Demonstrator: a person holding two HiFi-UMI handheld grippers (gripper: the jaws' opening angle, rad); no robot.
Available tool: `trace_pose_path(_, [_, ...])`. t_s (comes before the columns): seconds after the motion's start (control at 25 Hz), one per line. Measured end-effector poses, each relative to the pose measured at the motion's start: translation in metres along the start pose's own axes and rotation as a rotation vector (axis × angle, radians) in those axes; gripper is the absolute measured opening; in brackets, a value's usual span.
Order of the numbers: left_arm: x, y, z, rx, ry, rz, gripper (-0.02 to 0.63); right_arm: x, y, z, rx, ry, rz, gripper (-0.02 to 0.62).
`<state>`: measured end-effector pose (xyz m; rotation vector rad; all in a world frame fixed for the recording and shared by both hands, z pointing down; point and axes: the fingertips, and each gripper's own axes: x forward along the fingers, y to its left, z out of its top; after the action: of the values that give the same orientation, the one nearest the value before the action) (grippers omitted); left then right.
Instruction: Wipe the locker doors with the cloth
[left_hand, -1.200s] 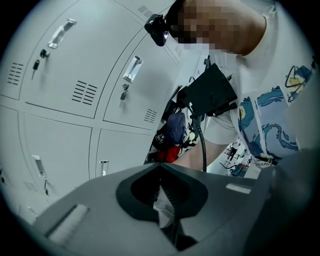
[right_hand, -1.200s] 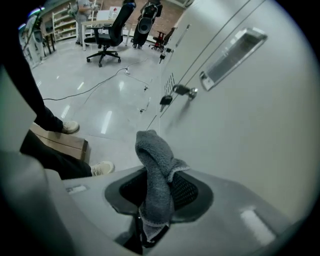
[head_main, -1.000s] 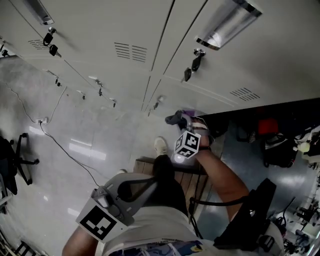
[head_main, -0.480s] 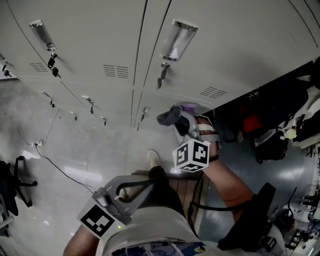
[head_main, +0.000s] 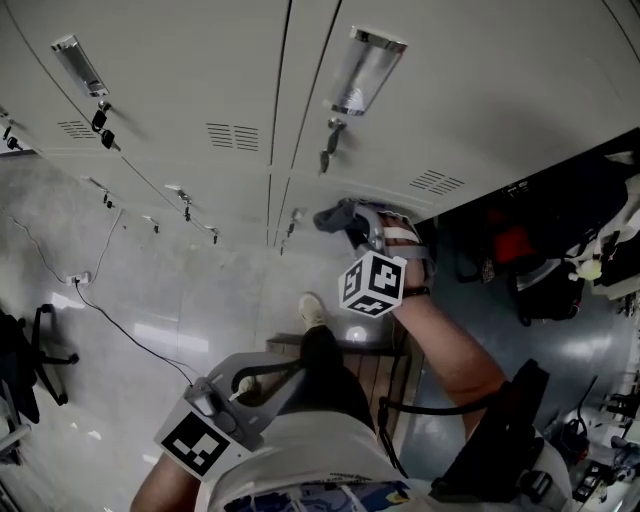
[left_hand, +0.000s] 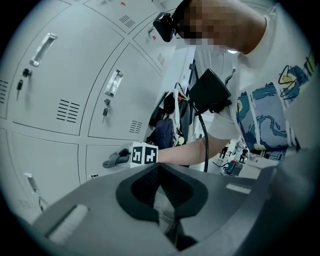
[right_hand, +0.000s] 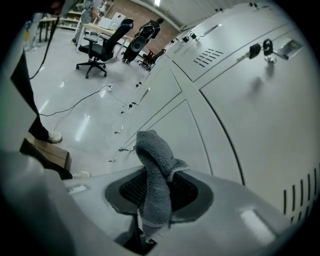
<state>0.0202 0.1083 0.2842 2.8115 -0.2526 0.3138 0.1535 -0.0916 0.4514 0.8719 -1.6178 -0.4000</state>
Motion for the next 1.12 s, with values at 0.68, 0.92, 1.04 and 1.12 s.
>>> trace_pose_path(0.68, [0.007,0.018,-0.015,-0.079,0.023,0.061,0.002,0.105,0.1,-0.034,-0.023,0.072,0.136,0.113])
trace_pose_path(0.92, [0.01,0.022,-0.021,-0.097,0.052,0.078,0.002,0.142,0.14,-0.054,-0.037,0.105,0.212,0.112])
trace_pose_path(1.04, [0.013,0.024,-0.024,-0.102,0.058,0.088,0.002,0.162,0.159,-0.065,-0.044,0.128,0.24,0.112])
trace_pose_path(1.12, [0.016,0.024,-0.025,-0.107,0.055,0.095,0.002,0.173,0.171,-0.072,-0.046,0.148,0.263,0.112])
